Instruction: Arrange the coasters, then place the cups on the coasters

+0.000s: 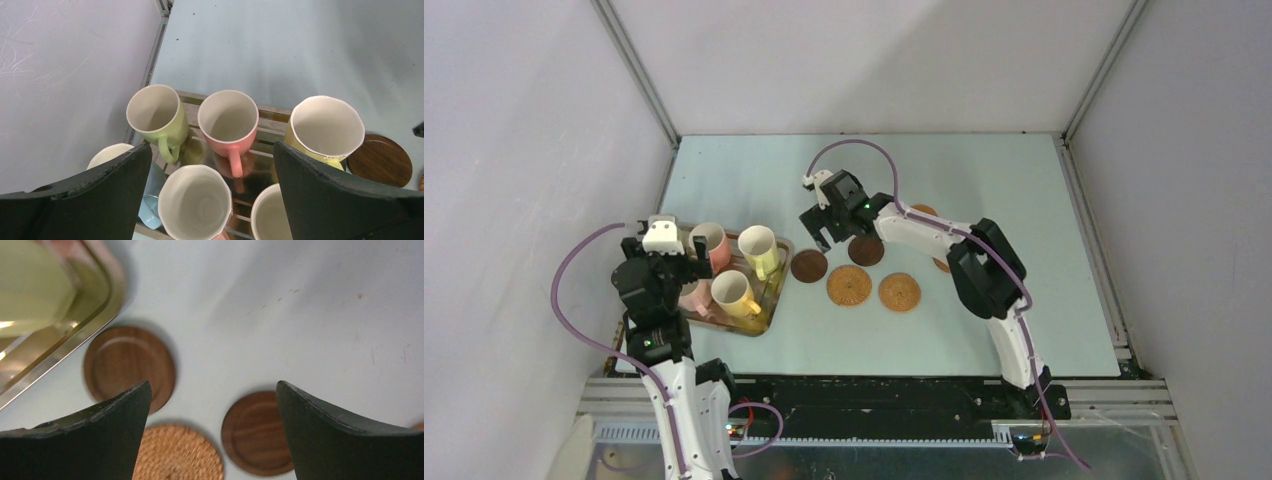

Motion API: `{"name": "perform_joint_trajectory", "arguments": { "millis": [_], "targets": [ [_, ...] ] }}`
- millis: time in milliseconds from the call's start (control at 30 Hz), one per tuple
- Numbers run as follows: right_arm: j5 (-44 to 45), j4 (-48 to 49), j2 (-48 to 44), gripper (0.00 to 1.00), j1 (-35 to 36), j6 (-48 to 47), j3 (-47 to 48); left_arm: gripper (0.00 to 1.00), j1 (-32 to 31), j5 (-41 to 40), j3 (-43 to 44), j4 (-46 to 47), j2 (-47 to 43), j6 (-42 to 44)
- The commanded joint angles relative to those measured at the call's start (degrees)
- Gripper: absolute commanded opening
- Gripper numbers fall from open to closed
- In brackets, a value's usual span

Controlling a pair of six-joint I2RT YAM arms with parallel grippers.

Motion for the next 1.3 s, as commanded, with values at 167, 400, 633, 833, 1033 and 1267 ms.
{"name": "perform_joint_trajectory", "arguments": {
  "millis": [167,400,633,833,1033,1267],
  "targets": [
    [1.06,-5.74,12.17,0.99,-0.77,0.41,16.08,0.98,0.55,0.07,-0.73,2.59,0.37,-1.0],
    [-0.96,-7.01,12.43,0.99,-0.48,-0.1,14.89,0.99,0.57,-0.11,-0.76,2.44,0.35,-0.79],
    [-11.83,-9.6,10.44,0.99,-1.89,-0.08,13.74,0.98,0.5,-0.25,-0.65,2.23,0.71,-0.9],
    [-1.12,-9.62,11.28,1.0,0.14,-2.95,13.09,0.98,0.55,-0.67,-0.69,2.22,0.54,-0.78],
    [8.13,-9.34,14.58,1.0,1.27,-6.51,14.6,0.98,0.53,-0.81,-0.71,2.26,0.96,-0.72],
    [11.7,-11.07,17.39,0.99,-0.87,-7.24,17.46,0.98,0.57,-0.87,-0.98,2.61,0.98,-0.66]
  ]
}}
